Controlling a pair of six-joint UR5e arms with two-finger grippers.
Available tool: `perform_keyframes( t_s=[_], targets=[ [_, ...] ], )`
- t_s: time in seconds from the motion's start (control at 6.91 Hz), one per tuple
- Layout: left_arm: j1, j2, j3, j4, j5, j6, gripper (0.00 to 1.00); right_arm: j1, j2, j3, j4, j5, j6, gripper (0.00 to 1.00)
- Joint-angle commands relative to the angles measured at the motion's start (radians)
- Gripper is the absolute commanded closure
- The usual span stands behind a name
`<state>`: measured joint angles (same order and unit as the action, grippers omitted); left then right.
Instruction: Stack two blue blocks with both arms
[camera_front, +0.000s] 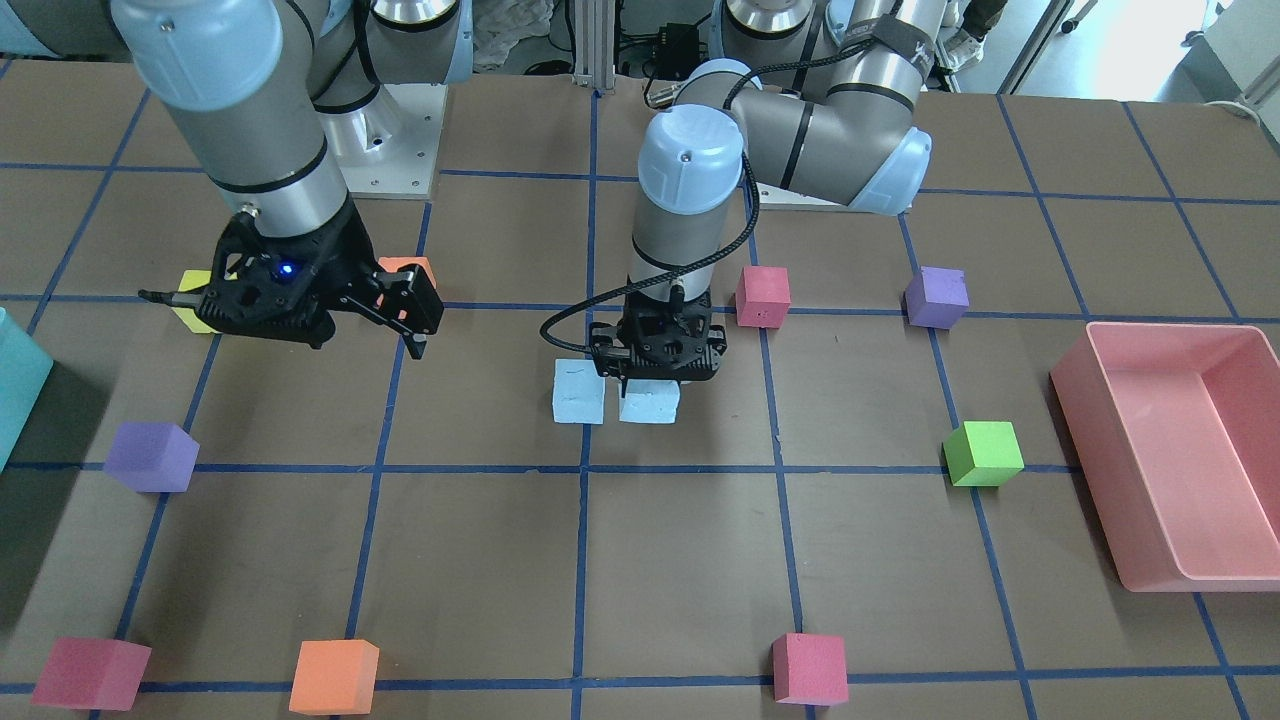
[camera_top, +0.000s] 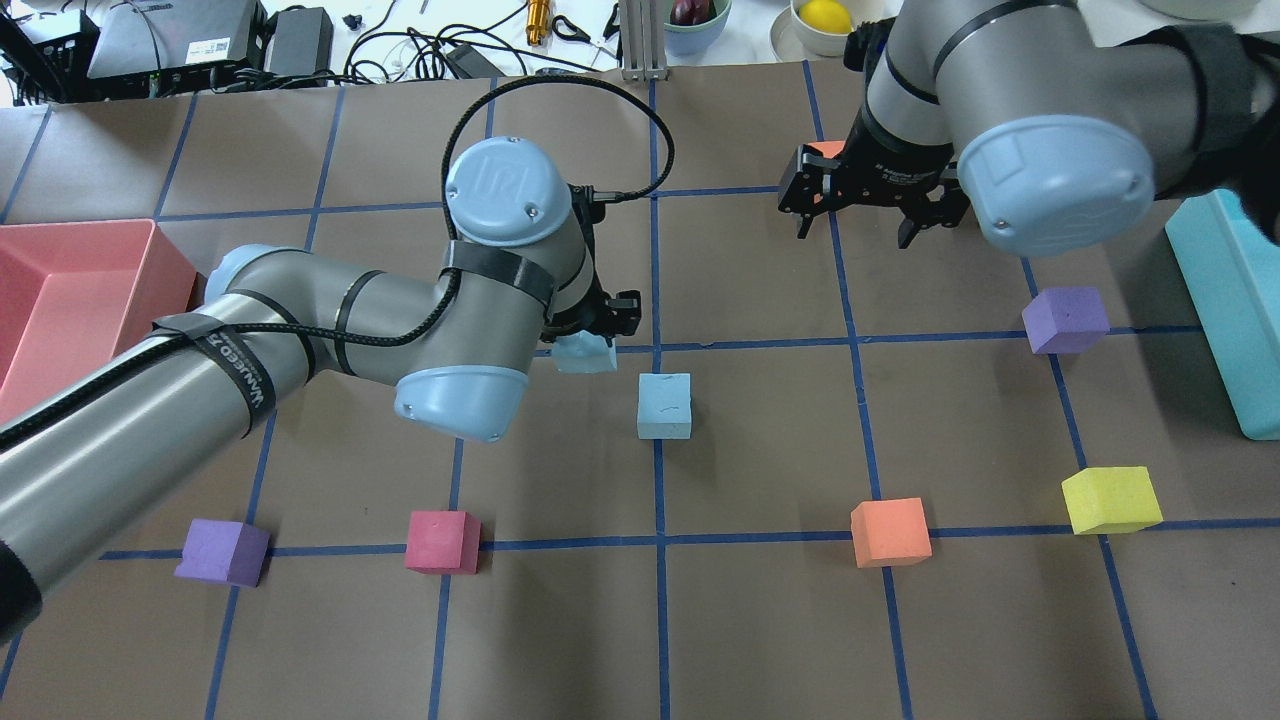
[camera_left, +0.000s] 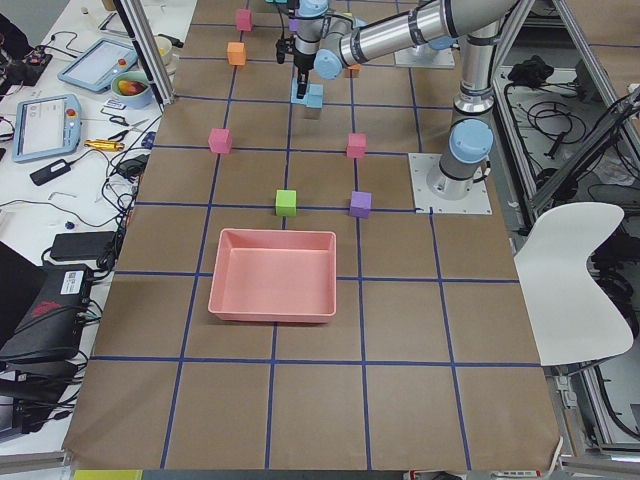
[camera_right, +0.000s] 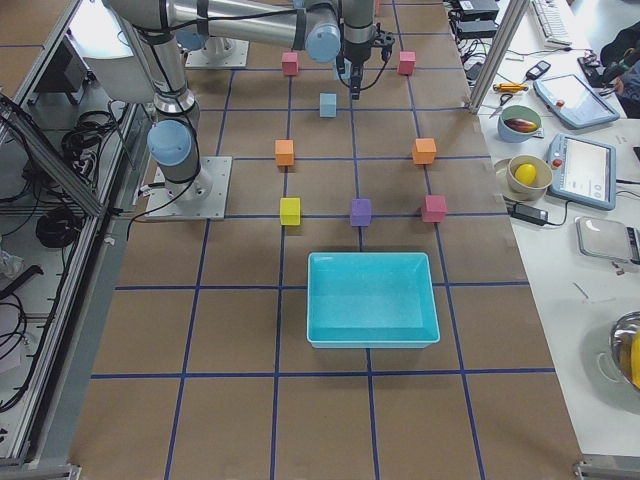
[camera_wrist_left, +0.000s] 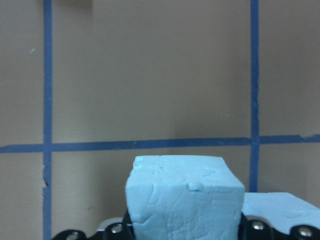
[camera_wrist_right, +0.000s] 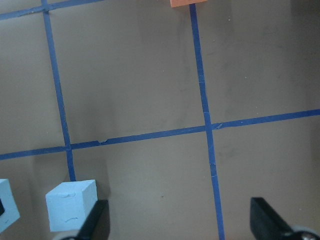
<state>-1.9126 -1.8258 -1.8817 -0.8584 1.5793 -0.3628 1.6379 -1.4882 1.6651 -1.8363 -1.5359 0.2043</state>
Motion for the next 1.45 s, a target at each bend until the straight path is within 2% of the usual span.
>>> perform_keyframes(
  t_s=[0.0,0.29,1.3],
  targets=[
    [-0.063,-0.006,-0.008,-0.019,-0.005,-0.077,0.82,-0.016,-0.037,-0.025,0.055,-0.013,-0.073,0.00],
    [-0.112,-0.027,0.018,-0.051,-0.027,-0.169,0.83,-0.072,-0.041,-0.057,0.112,-0.032,-0.089,0.00],
    [-0.118,-0.075,0.062,-0.051,-0.025,-0.114,0.84,-0.072,-0.090,-0.054,0.209,-0.041,-0.107,0.00]
  ],
)
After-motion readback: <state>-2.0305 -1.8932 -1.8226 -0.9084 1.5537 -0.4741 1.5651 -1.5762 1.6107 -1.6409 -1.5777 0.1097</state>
